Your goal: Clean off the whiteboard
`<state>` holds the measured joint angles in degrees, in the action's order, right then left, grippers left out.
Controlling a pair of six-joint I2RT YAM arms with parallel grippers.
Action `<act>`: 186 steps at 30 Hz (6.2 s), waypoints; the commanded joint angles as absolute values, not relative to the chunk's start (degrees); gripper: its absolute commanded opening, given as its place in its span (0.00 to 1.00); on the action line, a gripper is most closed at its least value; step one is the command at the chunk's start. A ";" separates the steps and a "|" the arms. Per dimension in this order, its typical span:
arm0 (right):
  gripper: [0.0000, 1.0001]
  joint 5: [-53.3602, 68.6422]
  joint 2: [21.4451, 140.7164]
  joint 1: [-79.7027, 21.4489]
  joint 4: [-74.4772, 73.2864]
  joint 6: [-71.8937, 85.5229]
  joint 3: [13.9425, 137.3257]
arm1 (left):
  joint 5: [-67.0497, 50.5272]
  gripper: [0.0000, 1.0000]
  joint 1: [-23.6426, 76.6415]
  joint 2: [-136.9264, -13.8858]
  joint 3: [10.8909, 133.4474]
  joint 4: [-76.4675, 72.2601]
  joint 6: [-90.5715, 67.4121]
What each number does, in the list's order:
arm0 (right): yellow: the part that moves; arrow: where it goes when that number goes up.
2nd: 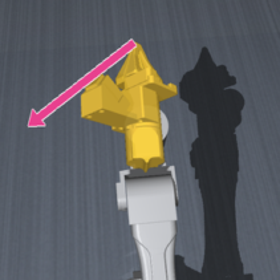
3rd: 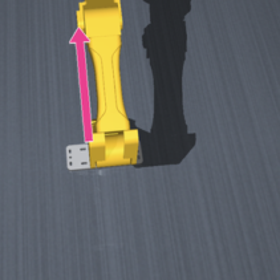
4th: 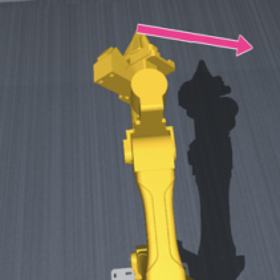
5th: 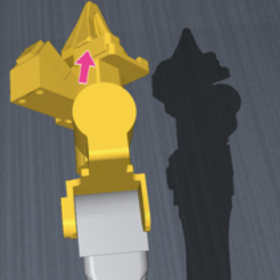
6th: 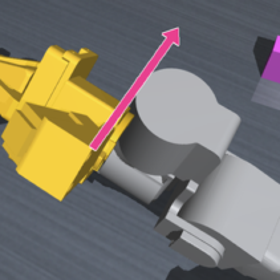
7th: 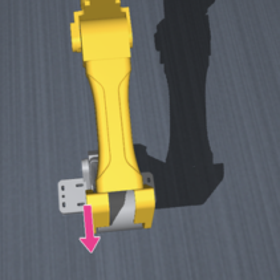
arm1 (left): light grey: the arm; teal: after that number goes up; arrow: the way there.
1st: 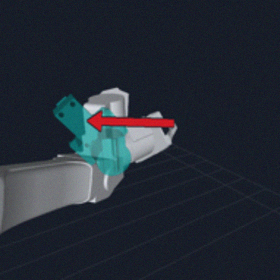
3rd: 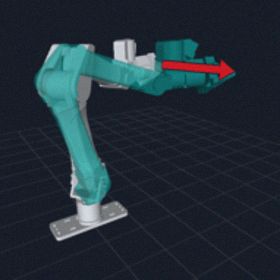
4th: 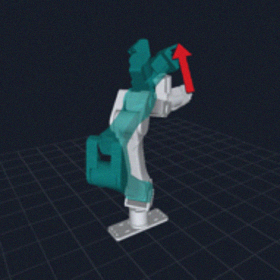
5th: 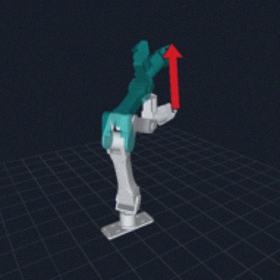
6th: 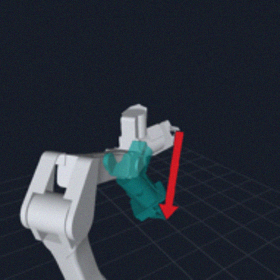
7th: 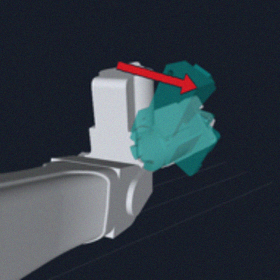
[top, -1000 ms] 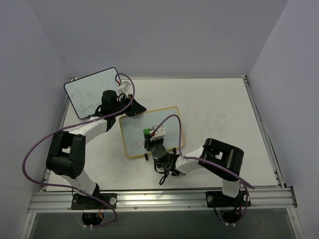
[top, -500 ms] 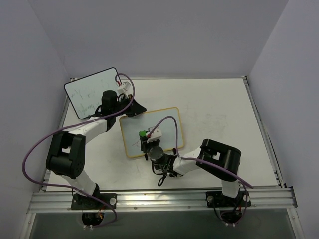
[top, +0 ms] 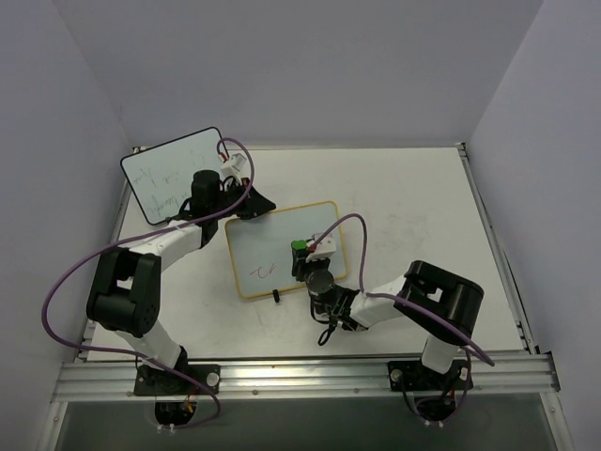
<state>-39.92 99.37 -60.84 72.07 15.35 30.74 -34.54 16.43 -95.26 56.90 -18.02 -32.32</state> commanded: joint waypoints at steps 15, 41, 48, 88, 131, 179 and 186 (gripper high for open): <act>0.00 -37.44 113.55 -67.14 65.13 10.19 43.76 | -35.07 0.02 16.61 -93.43 56.78 -18.90 -30.85; 0.00 -40.95 115.50 -69.79 64.33 8.52 44.75 | -35.24 0.02 16.61 -93.60 56.87 -18.98 -30.85; 0.00 -43.24 109.35 -64.87 66.00 11.16 37.36 | -35.16 0.02 16.70 -93.78 57.04 -18.81 -30.76; 0.00 -32.96 121.29 -71.72 60.82 6.59 55.98 | -35.16 0.02 17.84 -94.83 57.92 -18.02 -30.15; 0.00 -36.57 111.17 -65.56 59.42 10.55 46.84 | -34.98 0.02 17.93 -95.36 58.80 -17.14 -29.53; 0.00 -46.84 94.82 -56.77 58.09 25.05 25.92 | -34.63 0.02 18.11 -95.45 58.36 -17.40 -29.53; 0.00 -44.74 105.88 -64.59 60.38 25.84 33.56 | -34.63 0.02 18.11 -95.27 58.36 -17.40 -29.62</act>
<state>-50.06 99.11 -62.26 64.66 25.26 31.42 -33.23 17.54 -95.33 57.34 -18.57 -30.72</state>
